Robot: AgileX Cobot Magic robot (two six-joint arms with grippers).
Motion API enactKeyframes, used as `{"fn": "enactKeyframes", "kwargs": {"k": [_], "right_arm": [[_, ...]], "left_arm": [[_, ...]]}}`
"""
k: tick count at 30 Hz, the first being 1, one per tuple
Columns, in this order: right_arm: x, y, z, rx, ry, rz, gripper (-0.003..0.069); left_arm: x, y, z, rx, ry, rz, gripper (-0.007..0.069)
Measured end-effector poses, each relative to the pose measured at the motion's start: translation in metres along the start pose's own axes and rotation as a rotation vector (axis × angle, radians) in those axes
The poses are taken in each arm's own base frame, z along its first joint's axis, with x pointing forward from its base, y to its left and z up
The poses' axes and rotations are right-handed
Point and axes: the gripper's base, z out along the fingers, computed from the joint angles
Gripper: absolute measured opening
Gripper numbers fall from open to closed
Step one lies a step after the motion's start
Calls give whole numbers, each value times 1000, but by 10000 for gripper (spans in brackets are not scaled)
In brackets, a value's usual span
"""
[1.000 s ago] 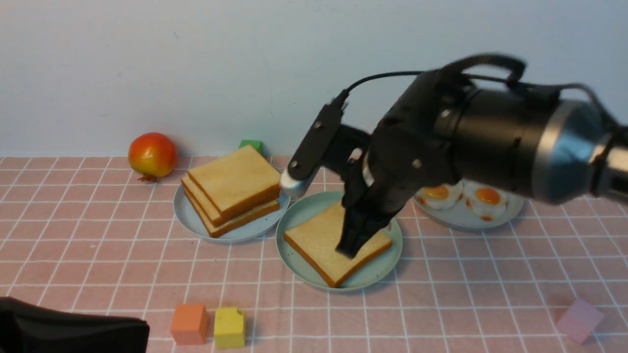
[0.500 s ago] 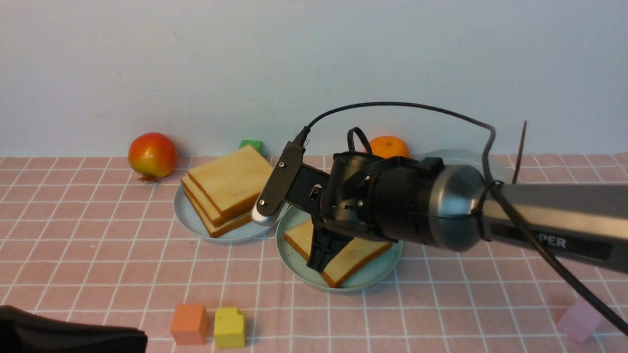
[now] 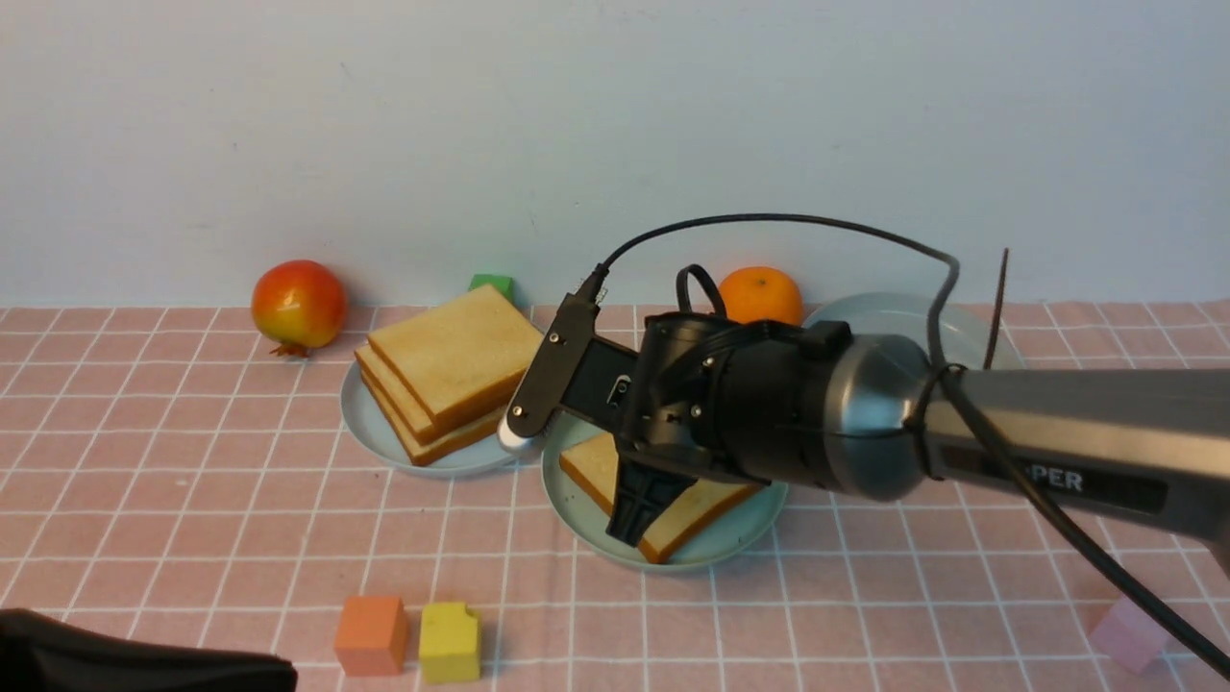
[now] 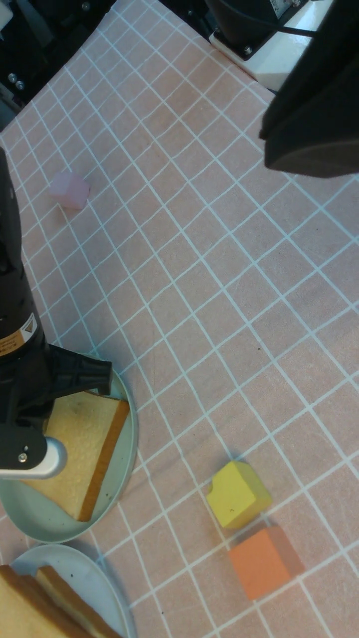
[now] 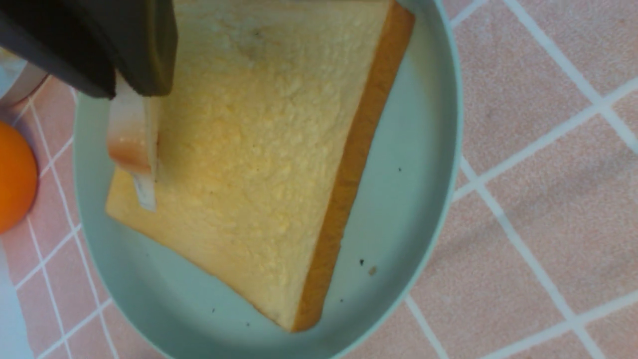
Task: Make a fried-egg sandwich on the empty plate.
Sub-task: Use the right arm to place the fried egg on the slice of bread in the middle, then use the left arm to grab a slice of bread
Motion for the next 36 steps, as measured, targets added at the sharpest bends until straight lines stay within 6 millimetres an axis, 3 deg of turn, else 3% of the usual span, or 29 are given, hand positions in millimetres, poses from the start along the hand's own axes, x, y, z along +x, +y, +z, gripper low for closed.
{"fn": "enactKeyframes", "kwargs": {"k": [3, 10, 12, 15, 19, 20, 21, 23, 26, 27, 29, 30, 31, 33, 36], "right_arm": [[2, 2, 0, -17, 22, 25, 212], [4, 7, -3, -90, 44, 120, 612], [3, 5, -10, -107, 37, 154, 664], [2, 1, -23, -117, 25, 187, 672], [1, -9, -66, -127, 6, 239, 608], [4, -17, -94, -128, -5, 265, 556], [5, -17, -97, -129, 4, 267, 538], [19, -28, -151, -145, 20, 315, 395], [43, -41, -198, -155, 44, 384, 232], [46, -43, -203, -157, 48, 396, 209], [65, -49, -236, -173, 4, 461, 78], [69, -49, -240, -180, -6, 471, 69], [83, -47, -256, -217, -31, 504, 5], [94, -44, -265, -244, -46, 522, -5], [130, -31, -282, -303, -58, 551, -6]], "left_arm": [[0, 0, 0, 4, 1, -5, 13], [0, -1, 0, 8, 5, -9, 13], [0, -1, 0, 8, 5, -9, 13], [1, 0, 0, 7, 11, -10, 13], [2, 2, 8, -12, 54, -19, 13], [0, 5, 19, -46, 91, -22, 13], [-1, 6, 20, -55, 95, -18, 13], [-12, 14, 48, -143, 172, 22, 13], [-34, 23, 77, -228, 222, 54, 13], [-36, 25, 78, -239, 224, 53, 13], [-58, 43, 107, -298, 274, 21, 13], [-60, 46, 108, -304, 277, 17, 13], [-73, 60, 122, -315, 295, -4, 13], [-82, 71, 132, -314, 304, -16, 13], [-103, 106, 162, -281, 318, -55, 13]]}}
